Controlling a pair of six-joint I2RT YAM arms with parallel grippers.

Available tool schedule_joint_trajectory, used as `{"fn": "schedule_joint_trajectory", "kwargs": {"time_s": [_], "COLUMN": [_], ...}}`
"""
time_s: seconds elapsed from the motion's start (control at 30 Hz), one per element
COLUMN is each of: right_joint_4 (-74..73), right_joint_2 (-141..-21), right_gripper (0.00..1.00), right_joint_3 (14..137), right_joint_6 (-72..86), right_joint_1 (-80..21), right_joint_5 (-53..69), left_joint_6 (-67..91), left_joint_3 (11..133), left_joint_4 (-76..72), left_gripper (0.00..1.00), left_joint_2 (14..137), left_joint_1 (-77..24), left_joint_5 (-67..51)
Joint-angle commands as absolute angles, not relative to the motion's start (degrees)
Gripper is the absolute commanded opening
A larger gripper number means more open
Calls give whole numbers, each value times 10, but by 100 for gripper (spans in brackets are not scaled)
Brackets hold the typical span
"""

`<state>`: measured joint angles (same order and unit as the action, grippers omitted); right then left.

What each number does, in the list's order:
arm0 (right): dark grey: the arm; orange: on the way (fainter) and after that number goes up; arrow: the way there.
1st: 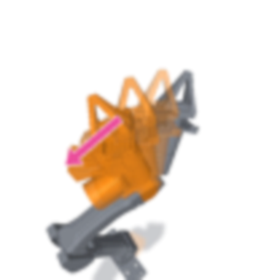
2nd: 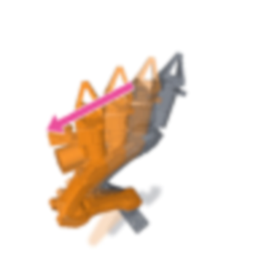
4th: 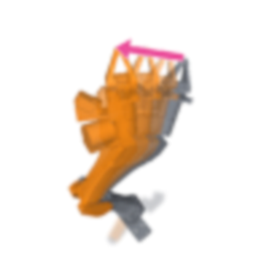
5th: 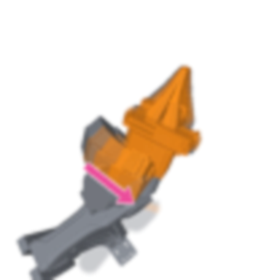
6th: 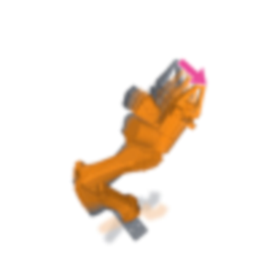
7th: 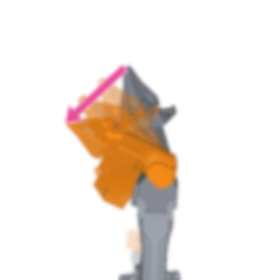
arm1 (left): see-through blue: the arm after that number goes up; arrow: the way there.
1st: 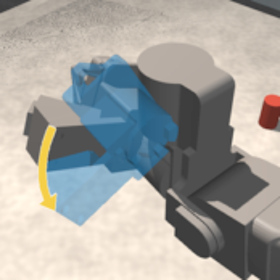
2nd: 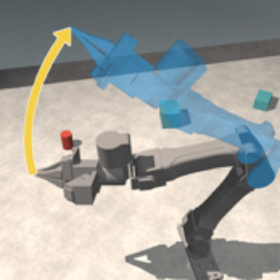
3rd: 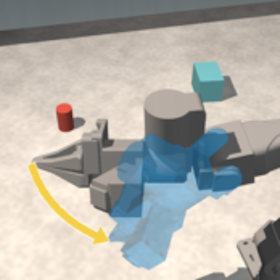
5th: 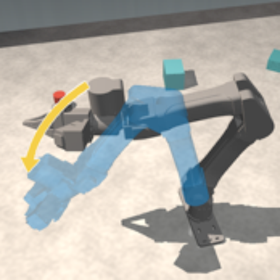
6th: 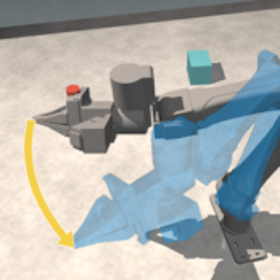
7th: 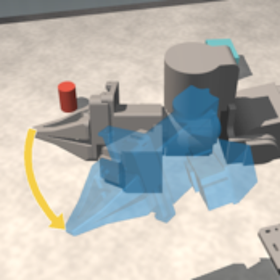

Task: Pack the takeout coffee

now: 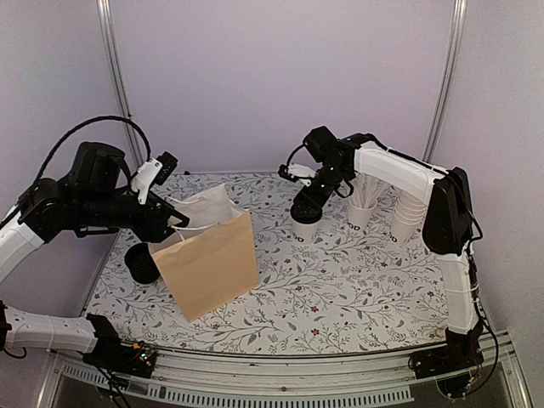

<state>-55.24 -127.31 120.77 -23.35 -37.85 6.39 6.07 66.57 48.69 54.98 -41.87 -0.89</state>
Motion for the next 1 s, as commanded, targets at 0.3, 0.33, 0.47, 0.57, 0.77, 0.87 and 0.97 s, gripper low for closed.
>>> {"fn": "schedule_joint_trajectory", "kwargs": {"time_s": [0.3, 0.33, 0.47, 0.57, 0.77, 0.87, 0.97], "right_joint_4": [-557, -559, -565, -566, -564, -568, -568], "right_joint_2": [-1284, -1288, -1292, -1287, -1250, -1223, -1193], "right_gripper": [92, 92, 90, 86, 77, 74, 72], "right_joint_3": [1203, 1202, 1198, 1198, 1181, 1166, 1138], "right_joint_6": [-216, -214, -209, -209, -216, -224, -234], "right_joint_1": [-375, -373, -370, -371, -381, -388, -404], "right_joint_5": [67, 72, 87, 94, 96, 121, 128], "left_joint_6": [65, 66, 67, 68, 67, 65, 65], "left_joint_3": [653, 653, 654, 653, 655, 658, 664], "left_joint_4": [472, 472, 474, 475, 475, 475, 474], "left_gripper": [58, 58, 58, 57, 57, 57, 58], "left_joint_2": [536, 535, 532, 531, 531, 534, 537], "left_joint_1": [-413, -413, -414, -413, -413, -413, -413], "left_joint_5": [-26, -26, -26, -26, -24, -19, -17]}}
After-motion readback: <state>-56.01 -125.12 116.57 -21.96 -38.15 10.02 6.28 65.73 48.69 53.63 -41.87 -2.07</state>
